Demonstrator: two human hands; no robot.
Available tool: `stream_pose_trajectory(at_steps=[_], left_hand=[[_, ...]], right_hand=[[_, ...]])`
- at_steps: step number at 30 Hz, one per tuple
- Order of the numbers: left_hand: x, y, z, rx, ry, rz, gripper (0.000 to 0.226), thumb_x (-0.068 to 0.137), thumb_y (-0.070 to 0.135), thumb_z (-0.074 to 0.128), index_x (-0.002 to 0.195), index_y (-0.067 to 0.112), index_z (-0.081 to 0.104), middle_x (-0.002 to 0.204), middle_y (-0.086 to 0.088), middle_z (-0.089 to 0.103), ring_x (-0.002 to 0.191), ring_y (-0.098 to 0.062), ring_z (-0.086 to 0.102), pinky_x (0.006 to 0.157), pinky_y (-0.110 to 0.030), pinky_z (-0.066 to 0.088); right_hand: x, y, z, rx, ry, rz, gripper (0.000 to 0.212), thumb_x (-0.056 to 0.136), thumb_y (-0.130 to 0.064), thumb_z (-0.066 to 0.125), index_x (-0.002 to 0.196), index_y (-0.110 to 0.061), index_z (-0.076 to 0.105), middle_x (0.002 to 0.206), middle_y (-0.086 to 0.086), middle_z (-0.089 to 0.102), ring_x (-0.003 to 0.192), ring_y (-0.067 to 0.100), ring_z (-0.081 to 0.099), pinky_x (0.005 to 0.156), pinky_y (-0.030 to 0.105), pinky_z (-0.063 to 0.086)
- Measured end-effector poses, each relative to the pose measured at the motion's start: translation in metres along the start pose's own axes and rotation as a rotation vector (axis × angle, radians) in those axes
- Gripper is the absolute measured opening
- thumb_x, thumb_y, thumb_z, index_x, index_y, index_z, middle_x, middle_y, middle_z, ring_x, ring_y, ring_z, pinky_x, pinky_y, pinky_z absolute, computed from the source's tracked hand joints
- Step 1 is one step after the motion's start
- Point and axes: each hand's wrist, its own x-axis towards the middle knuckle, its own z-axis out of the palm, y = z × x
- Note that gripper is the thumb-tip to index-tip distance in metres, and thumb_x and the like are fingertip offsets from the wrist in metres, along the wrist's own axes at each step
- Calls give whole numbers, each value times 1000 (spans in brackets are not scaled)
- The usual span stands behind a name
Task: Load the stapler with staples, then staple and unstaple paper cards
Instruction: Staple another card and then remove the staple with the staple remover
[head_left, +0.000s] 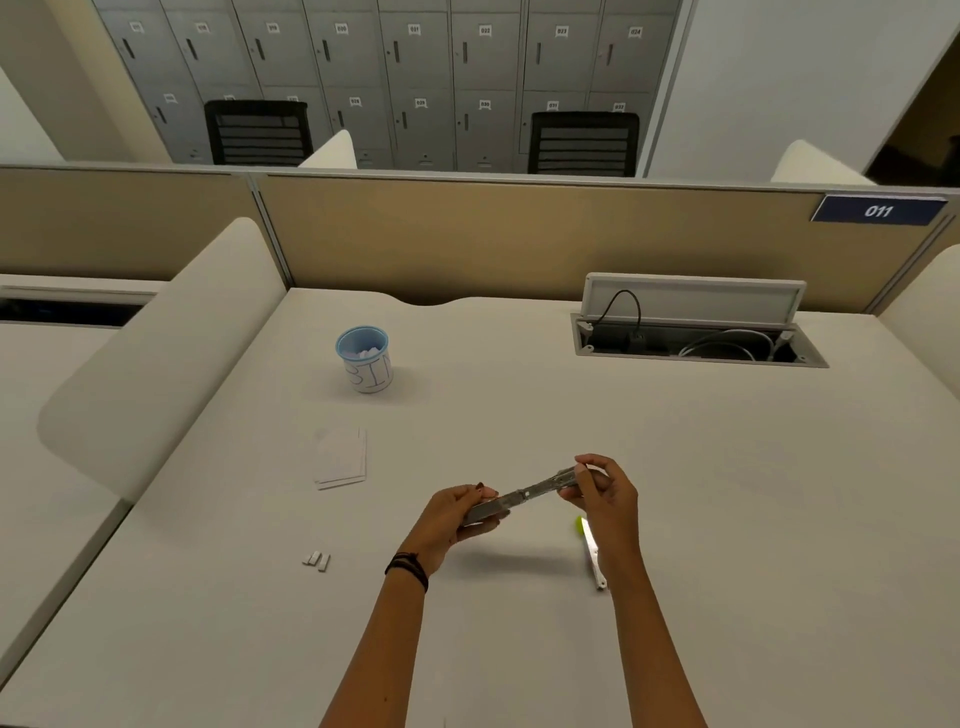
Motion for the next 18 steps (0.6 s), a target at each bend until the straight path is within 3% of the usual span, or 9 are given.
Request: stream_pose_trajectory(at_steps=[5,10,14,18], left_hand=[[-6,1,4,177,-209,-107,31,100,21,41,112,7,65,110,-9,71,98,-22,69,80,-25,58],[-7,4,17,217,-336,-152,41,102,29,33,119,5,62,115,-11,68,86,-18,69,81,-28,58],[-8,6,29,255,-349,-139,41,101,31,34,116,6,64,105,-9,72,72,-11,64,80,-29,57],[-10,6,36,279,-328,-109,40,100,33,35,114,10,65,96,-4,72,65,-10,54,68,-23,53]], right_hand=[[0,-1,-3,-17,-2,38,11,92,-8,54,98,-6,63,76,14,68,63,22,63,63,23,58],[1,0,-2,-40,-7,88,15,93,-10,52,101,-5,64,79,12,69,64,22,63,67,30,59],[-3,1,2,-29,-46,128,17,95,-11,49,103,-7,63,83,9,71,67,19,63,71,32,58],[-3,0,4,5,-46,151,19,95,-10,48,106,-6,63,94,13,72,73,22,63,72,32,58]])
